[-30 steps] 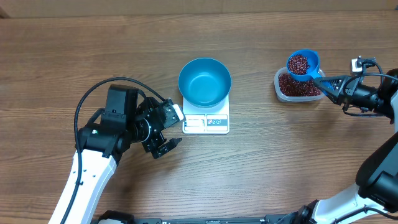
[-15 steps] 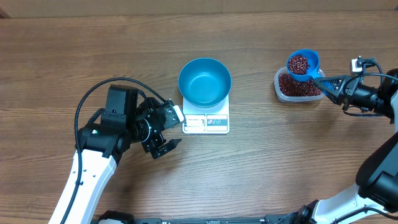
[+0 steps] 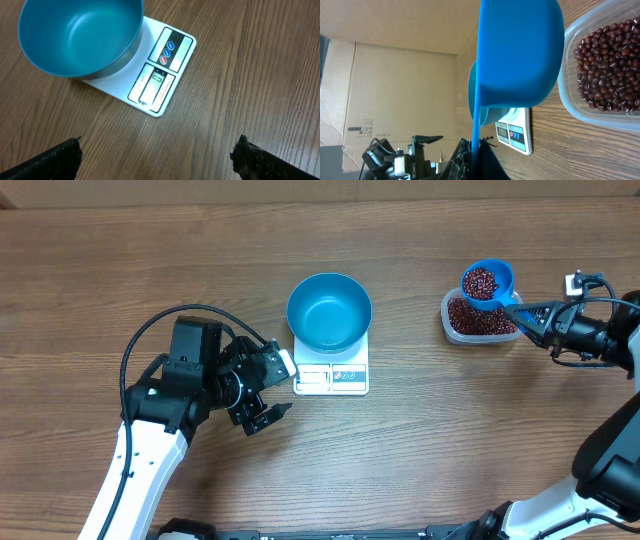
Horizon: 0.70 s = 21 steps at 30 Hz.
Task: Scoop item into bowl and weigh 150g on scale
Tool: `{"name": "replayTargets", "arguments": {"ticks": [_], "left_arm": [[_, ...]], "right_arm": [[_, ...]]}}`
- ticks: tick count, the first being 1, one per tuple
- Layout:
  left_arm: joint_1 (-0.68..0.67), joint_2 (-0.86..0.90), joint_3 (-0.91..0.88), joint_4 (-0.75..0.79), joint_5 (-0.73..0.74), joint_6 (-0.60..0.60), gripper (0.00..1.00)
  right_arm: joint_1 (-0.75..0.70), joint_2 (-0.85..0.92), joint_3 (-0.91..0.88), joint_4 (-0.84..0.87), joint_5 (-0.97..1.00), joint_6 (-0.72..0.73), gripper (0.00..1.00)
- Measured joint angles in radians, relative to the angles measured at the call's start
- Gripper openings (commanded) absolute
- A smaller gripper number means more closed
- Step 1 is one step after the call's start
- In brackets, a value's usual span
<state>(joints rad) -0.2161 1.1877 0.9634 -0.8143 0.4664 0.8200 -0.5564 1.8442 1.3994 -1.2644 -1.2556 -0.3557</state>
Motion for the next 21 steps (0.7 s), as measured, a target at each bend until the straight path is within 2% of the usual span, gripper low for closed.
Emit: {"name": "replayTargets", "arguments": {"ticks": [21], "left_arm": [[0.000, 0.006, 0.000, 0.003, 0.000, 0.052, 0.99]], "right_arm": [[0.000, 0.000, 0.000, 0.000, 0.000, -0.001, 0.04]]}}
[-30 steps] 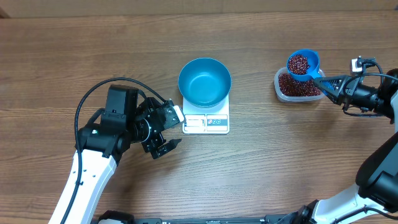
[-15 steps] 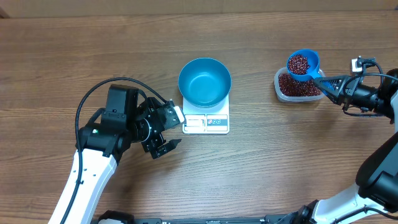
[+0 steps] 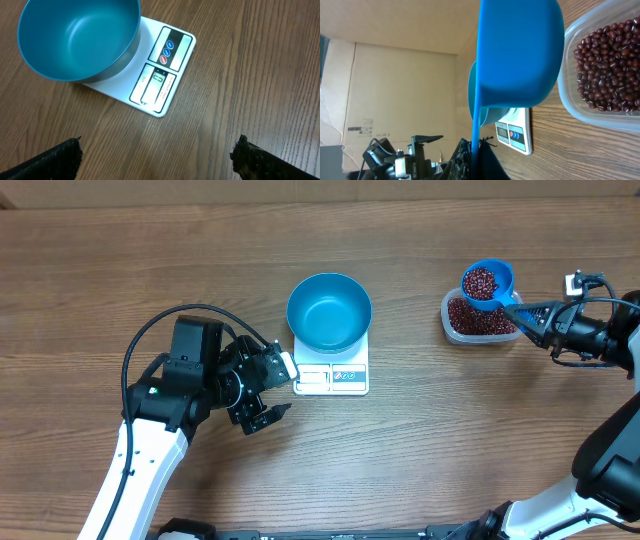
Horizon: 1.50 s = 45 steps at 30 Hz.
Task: Scoop item into bowl and weigh 150g on scale
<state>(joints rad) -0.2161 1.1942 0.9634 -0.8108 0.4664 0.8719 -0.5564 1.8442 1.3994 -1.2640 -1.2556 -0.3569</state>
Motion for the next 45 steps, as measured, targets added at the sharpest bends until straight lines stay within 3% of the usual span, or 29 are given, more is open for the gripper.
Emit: {"name": "replayTargets", "arguments": {"ticks": [24, 38, 45], "left_arm": [[0.000, 0.000, 0.000, -0.001, 0.000, 0.000, 0.99], [0.000, 0.000, 0.000, 0.008, -0.016, 0.002, 1.00], [0.000, 0.000, 0.000, 0.021, -0.060, 0.063, 0.99]], "right_arm": [[0.000, 0.000, 0.000, -0.007, 0.004, -0.004, 0.04], [0.000, 0.000, 0.000, -0.008, 0.005, -0.085, 0.04], [0.000, 0.000, 0.000, -0.004, 0.006, -0.092, 0.04]]}}
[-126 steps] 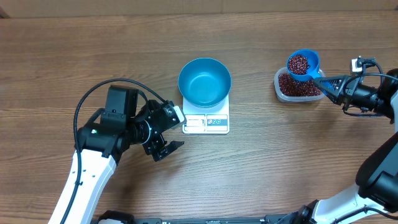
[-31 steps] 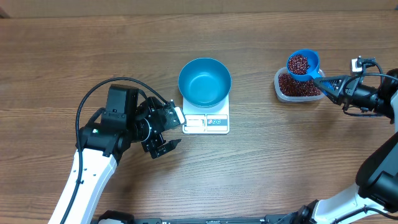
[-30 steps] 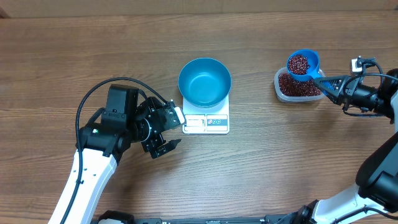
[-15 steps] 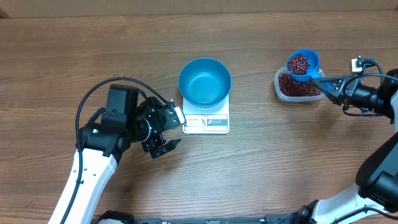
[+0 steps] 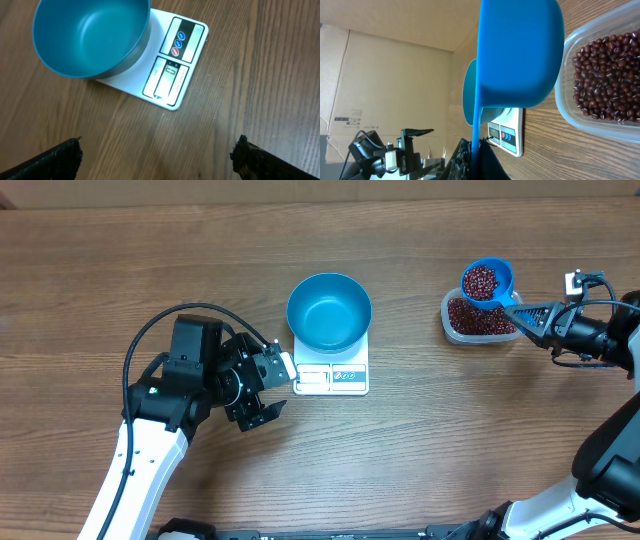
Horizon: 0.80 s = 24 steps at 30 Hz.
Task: Scoop item into bowl and weigh 150g on scale
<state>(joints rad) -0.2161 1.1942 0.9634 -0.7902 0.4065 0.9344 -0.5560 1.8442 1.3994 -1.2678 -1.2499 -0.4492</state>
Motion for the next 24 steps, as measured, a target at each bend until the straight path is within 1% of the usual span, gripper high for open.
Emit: {"name": "replayTargets", "arguments": {"ticks": [7, 15, 24], "left_arm": [[0.000, 0.000, 0.000, 0.021, -0.006, 0.042, 1.00], [0.000, 0.000, 0.000, 0.021, 0.051, 0.044, 1.00], [0.000, 0.000, 0.000, 0.021, 0.069, 0.037, 1.00]], "right_arm": [[0.000, 0.000, 0.000, -0.001, 0.001, -0.001, 0.04], [0.000, 0.000, 0.000, -0.002, 0.000, -0.001, 0.04], [0.000, 0.000, 0.000, -0.002, 0.001, -0.001, 0.04]]}}
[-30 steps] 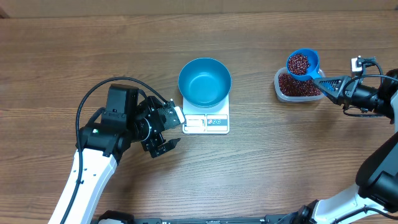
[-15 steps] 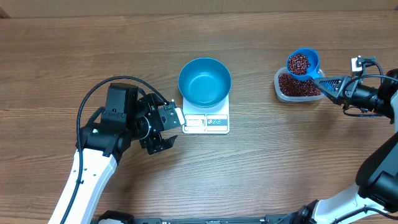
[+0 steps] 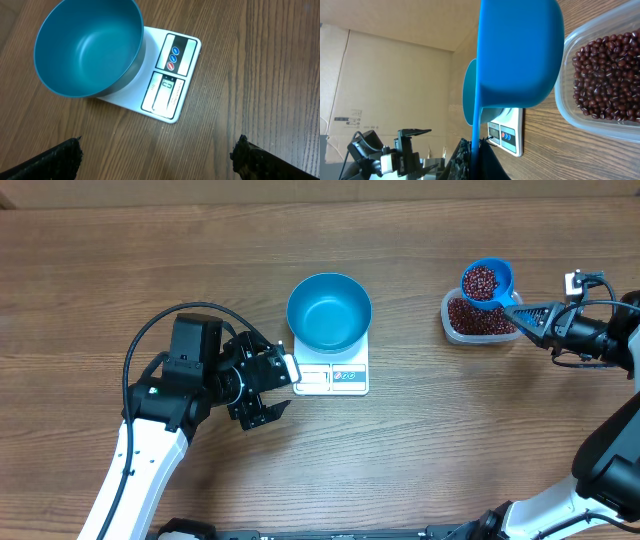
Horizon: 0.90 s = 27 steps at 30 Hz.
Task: Scoop item into bowl and weigh 150g on scale
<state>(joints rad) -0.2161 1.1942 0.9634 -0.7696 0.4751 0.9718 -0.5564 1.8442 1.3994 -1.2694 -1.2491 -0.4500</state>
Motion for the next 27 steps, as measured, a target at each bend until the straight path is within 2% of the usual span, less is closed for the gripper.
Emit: {"name": "replayTargets", "arguments": {"ticks": [21, 27], "left_arm": [[0.000, 0.000, 0.000, 0.000, 0.000, 0.000, 0.99], [0.000, 0.000, 0.000, 0.000, 0.000, 0.000, 1.00]], "right_arm": [[0.000, 0.000, 0.000, 0.005, 0.013, 0.001, 0.04], [0.001, 0.000, 0.000, 0.056, 0.056, 0.064, 0.04]]}}
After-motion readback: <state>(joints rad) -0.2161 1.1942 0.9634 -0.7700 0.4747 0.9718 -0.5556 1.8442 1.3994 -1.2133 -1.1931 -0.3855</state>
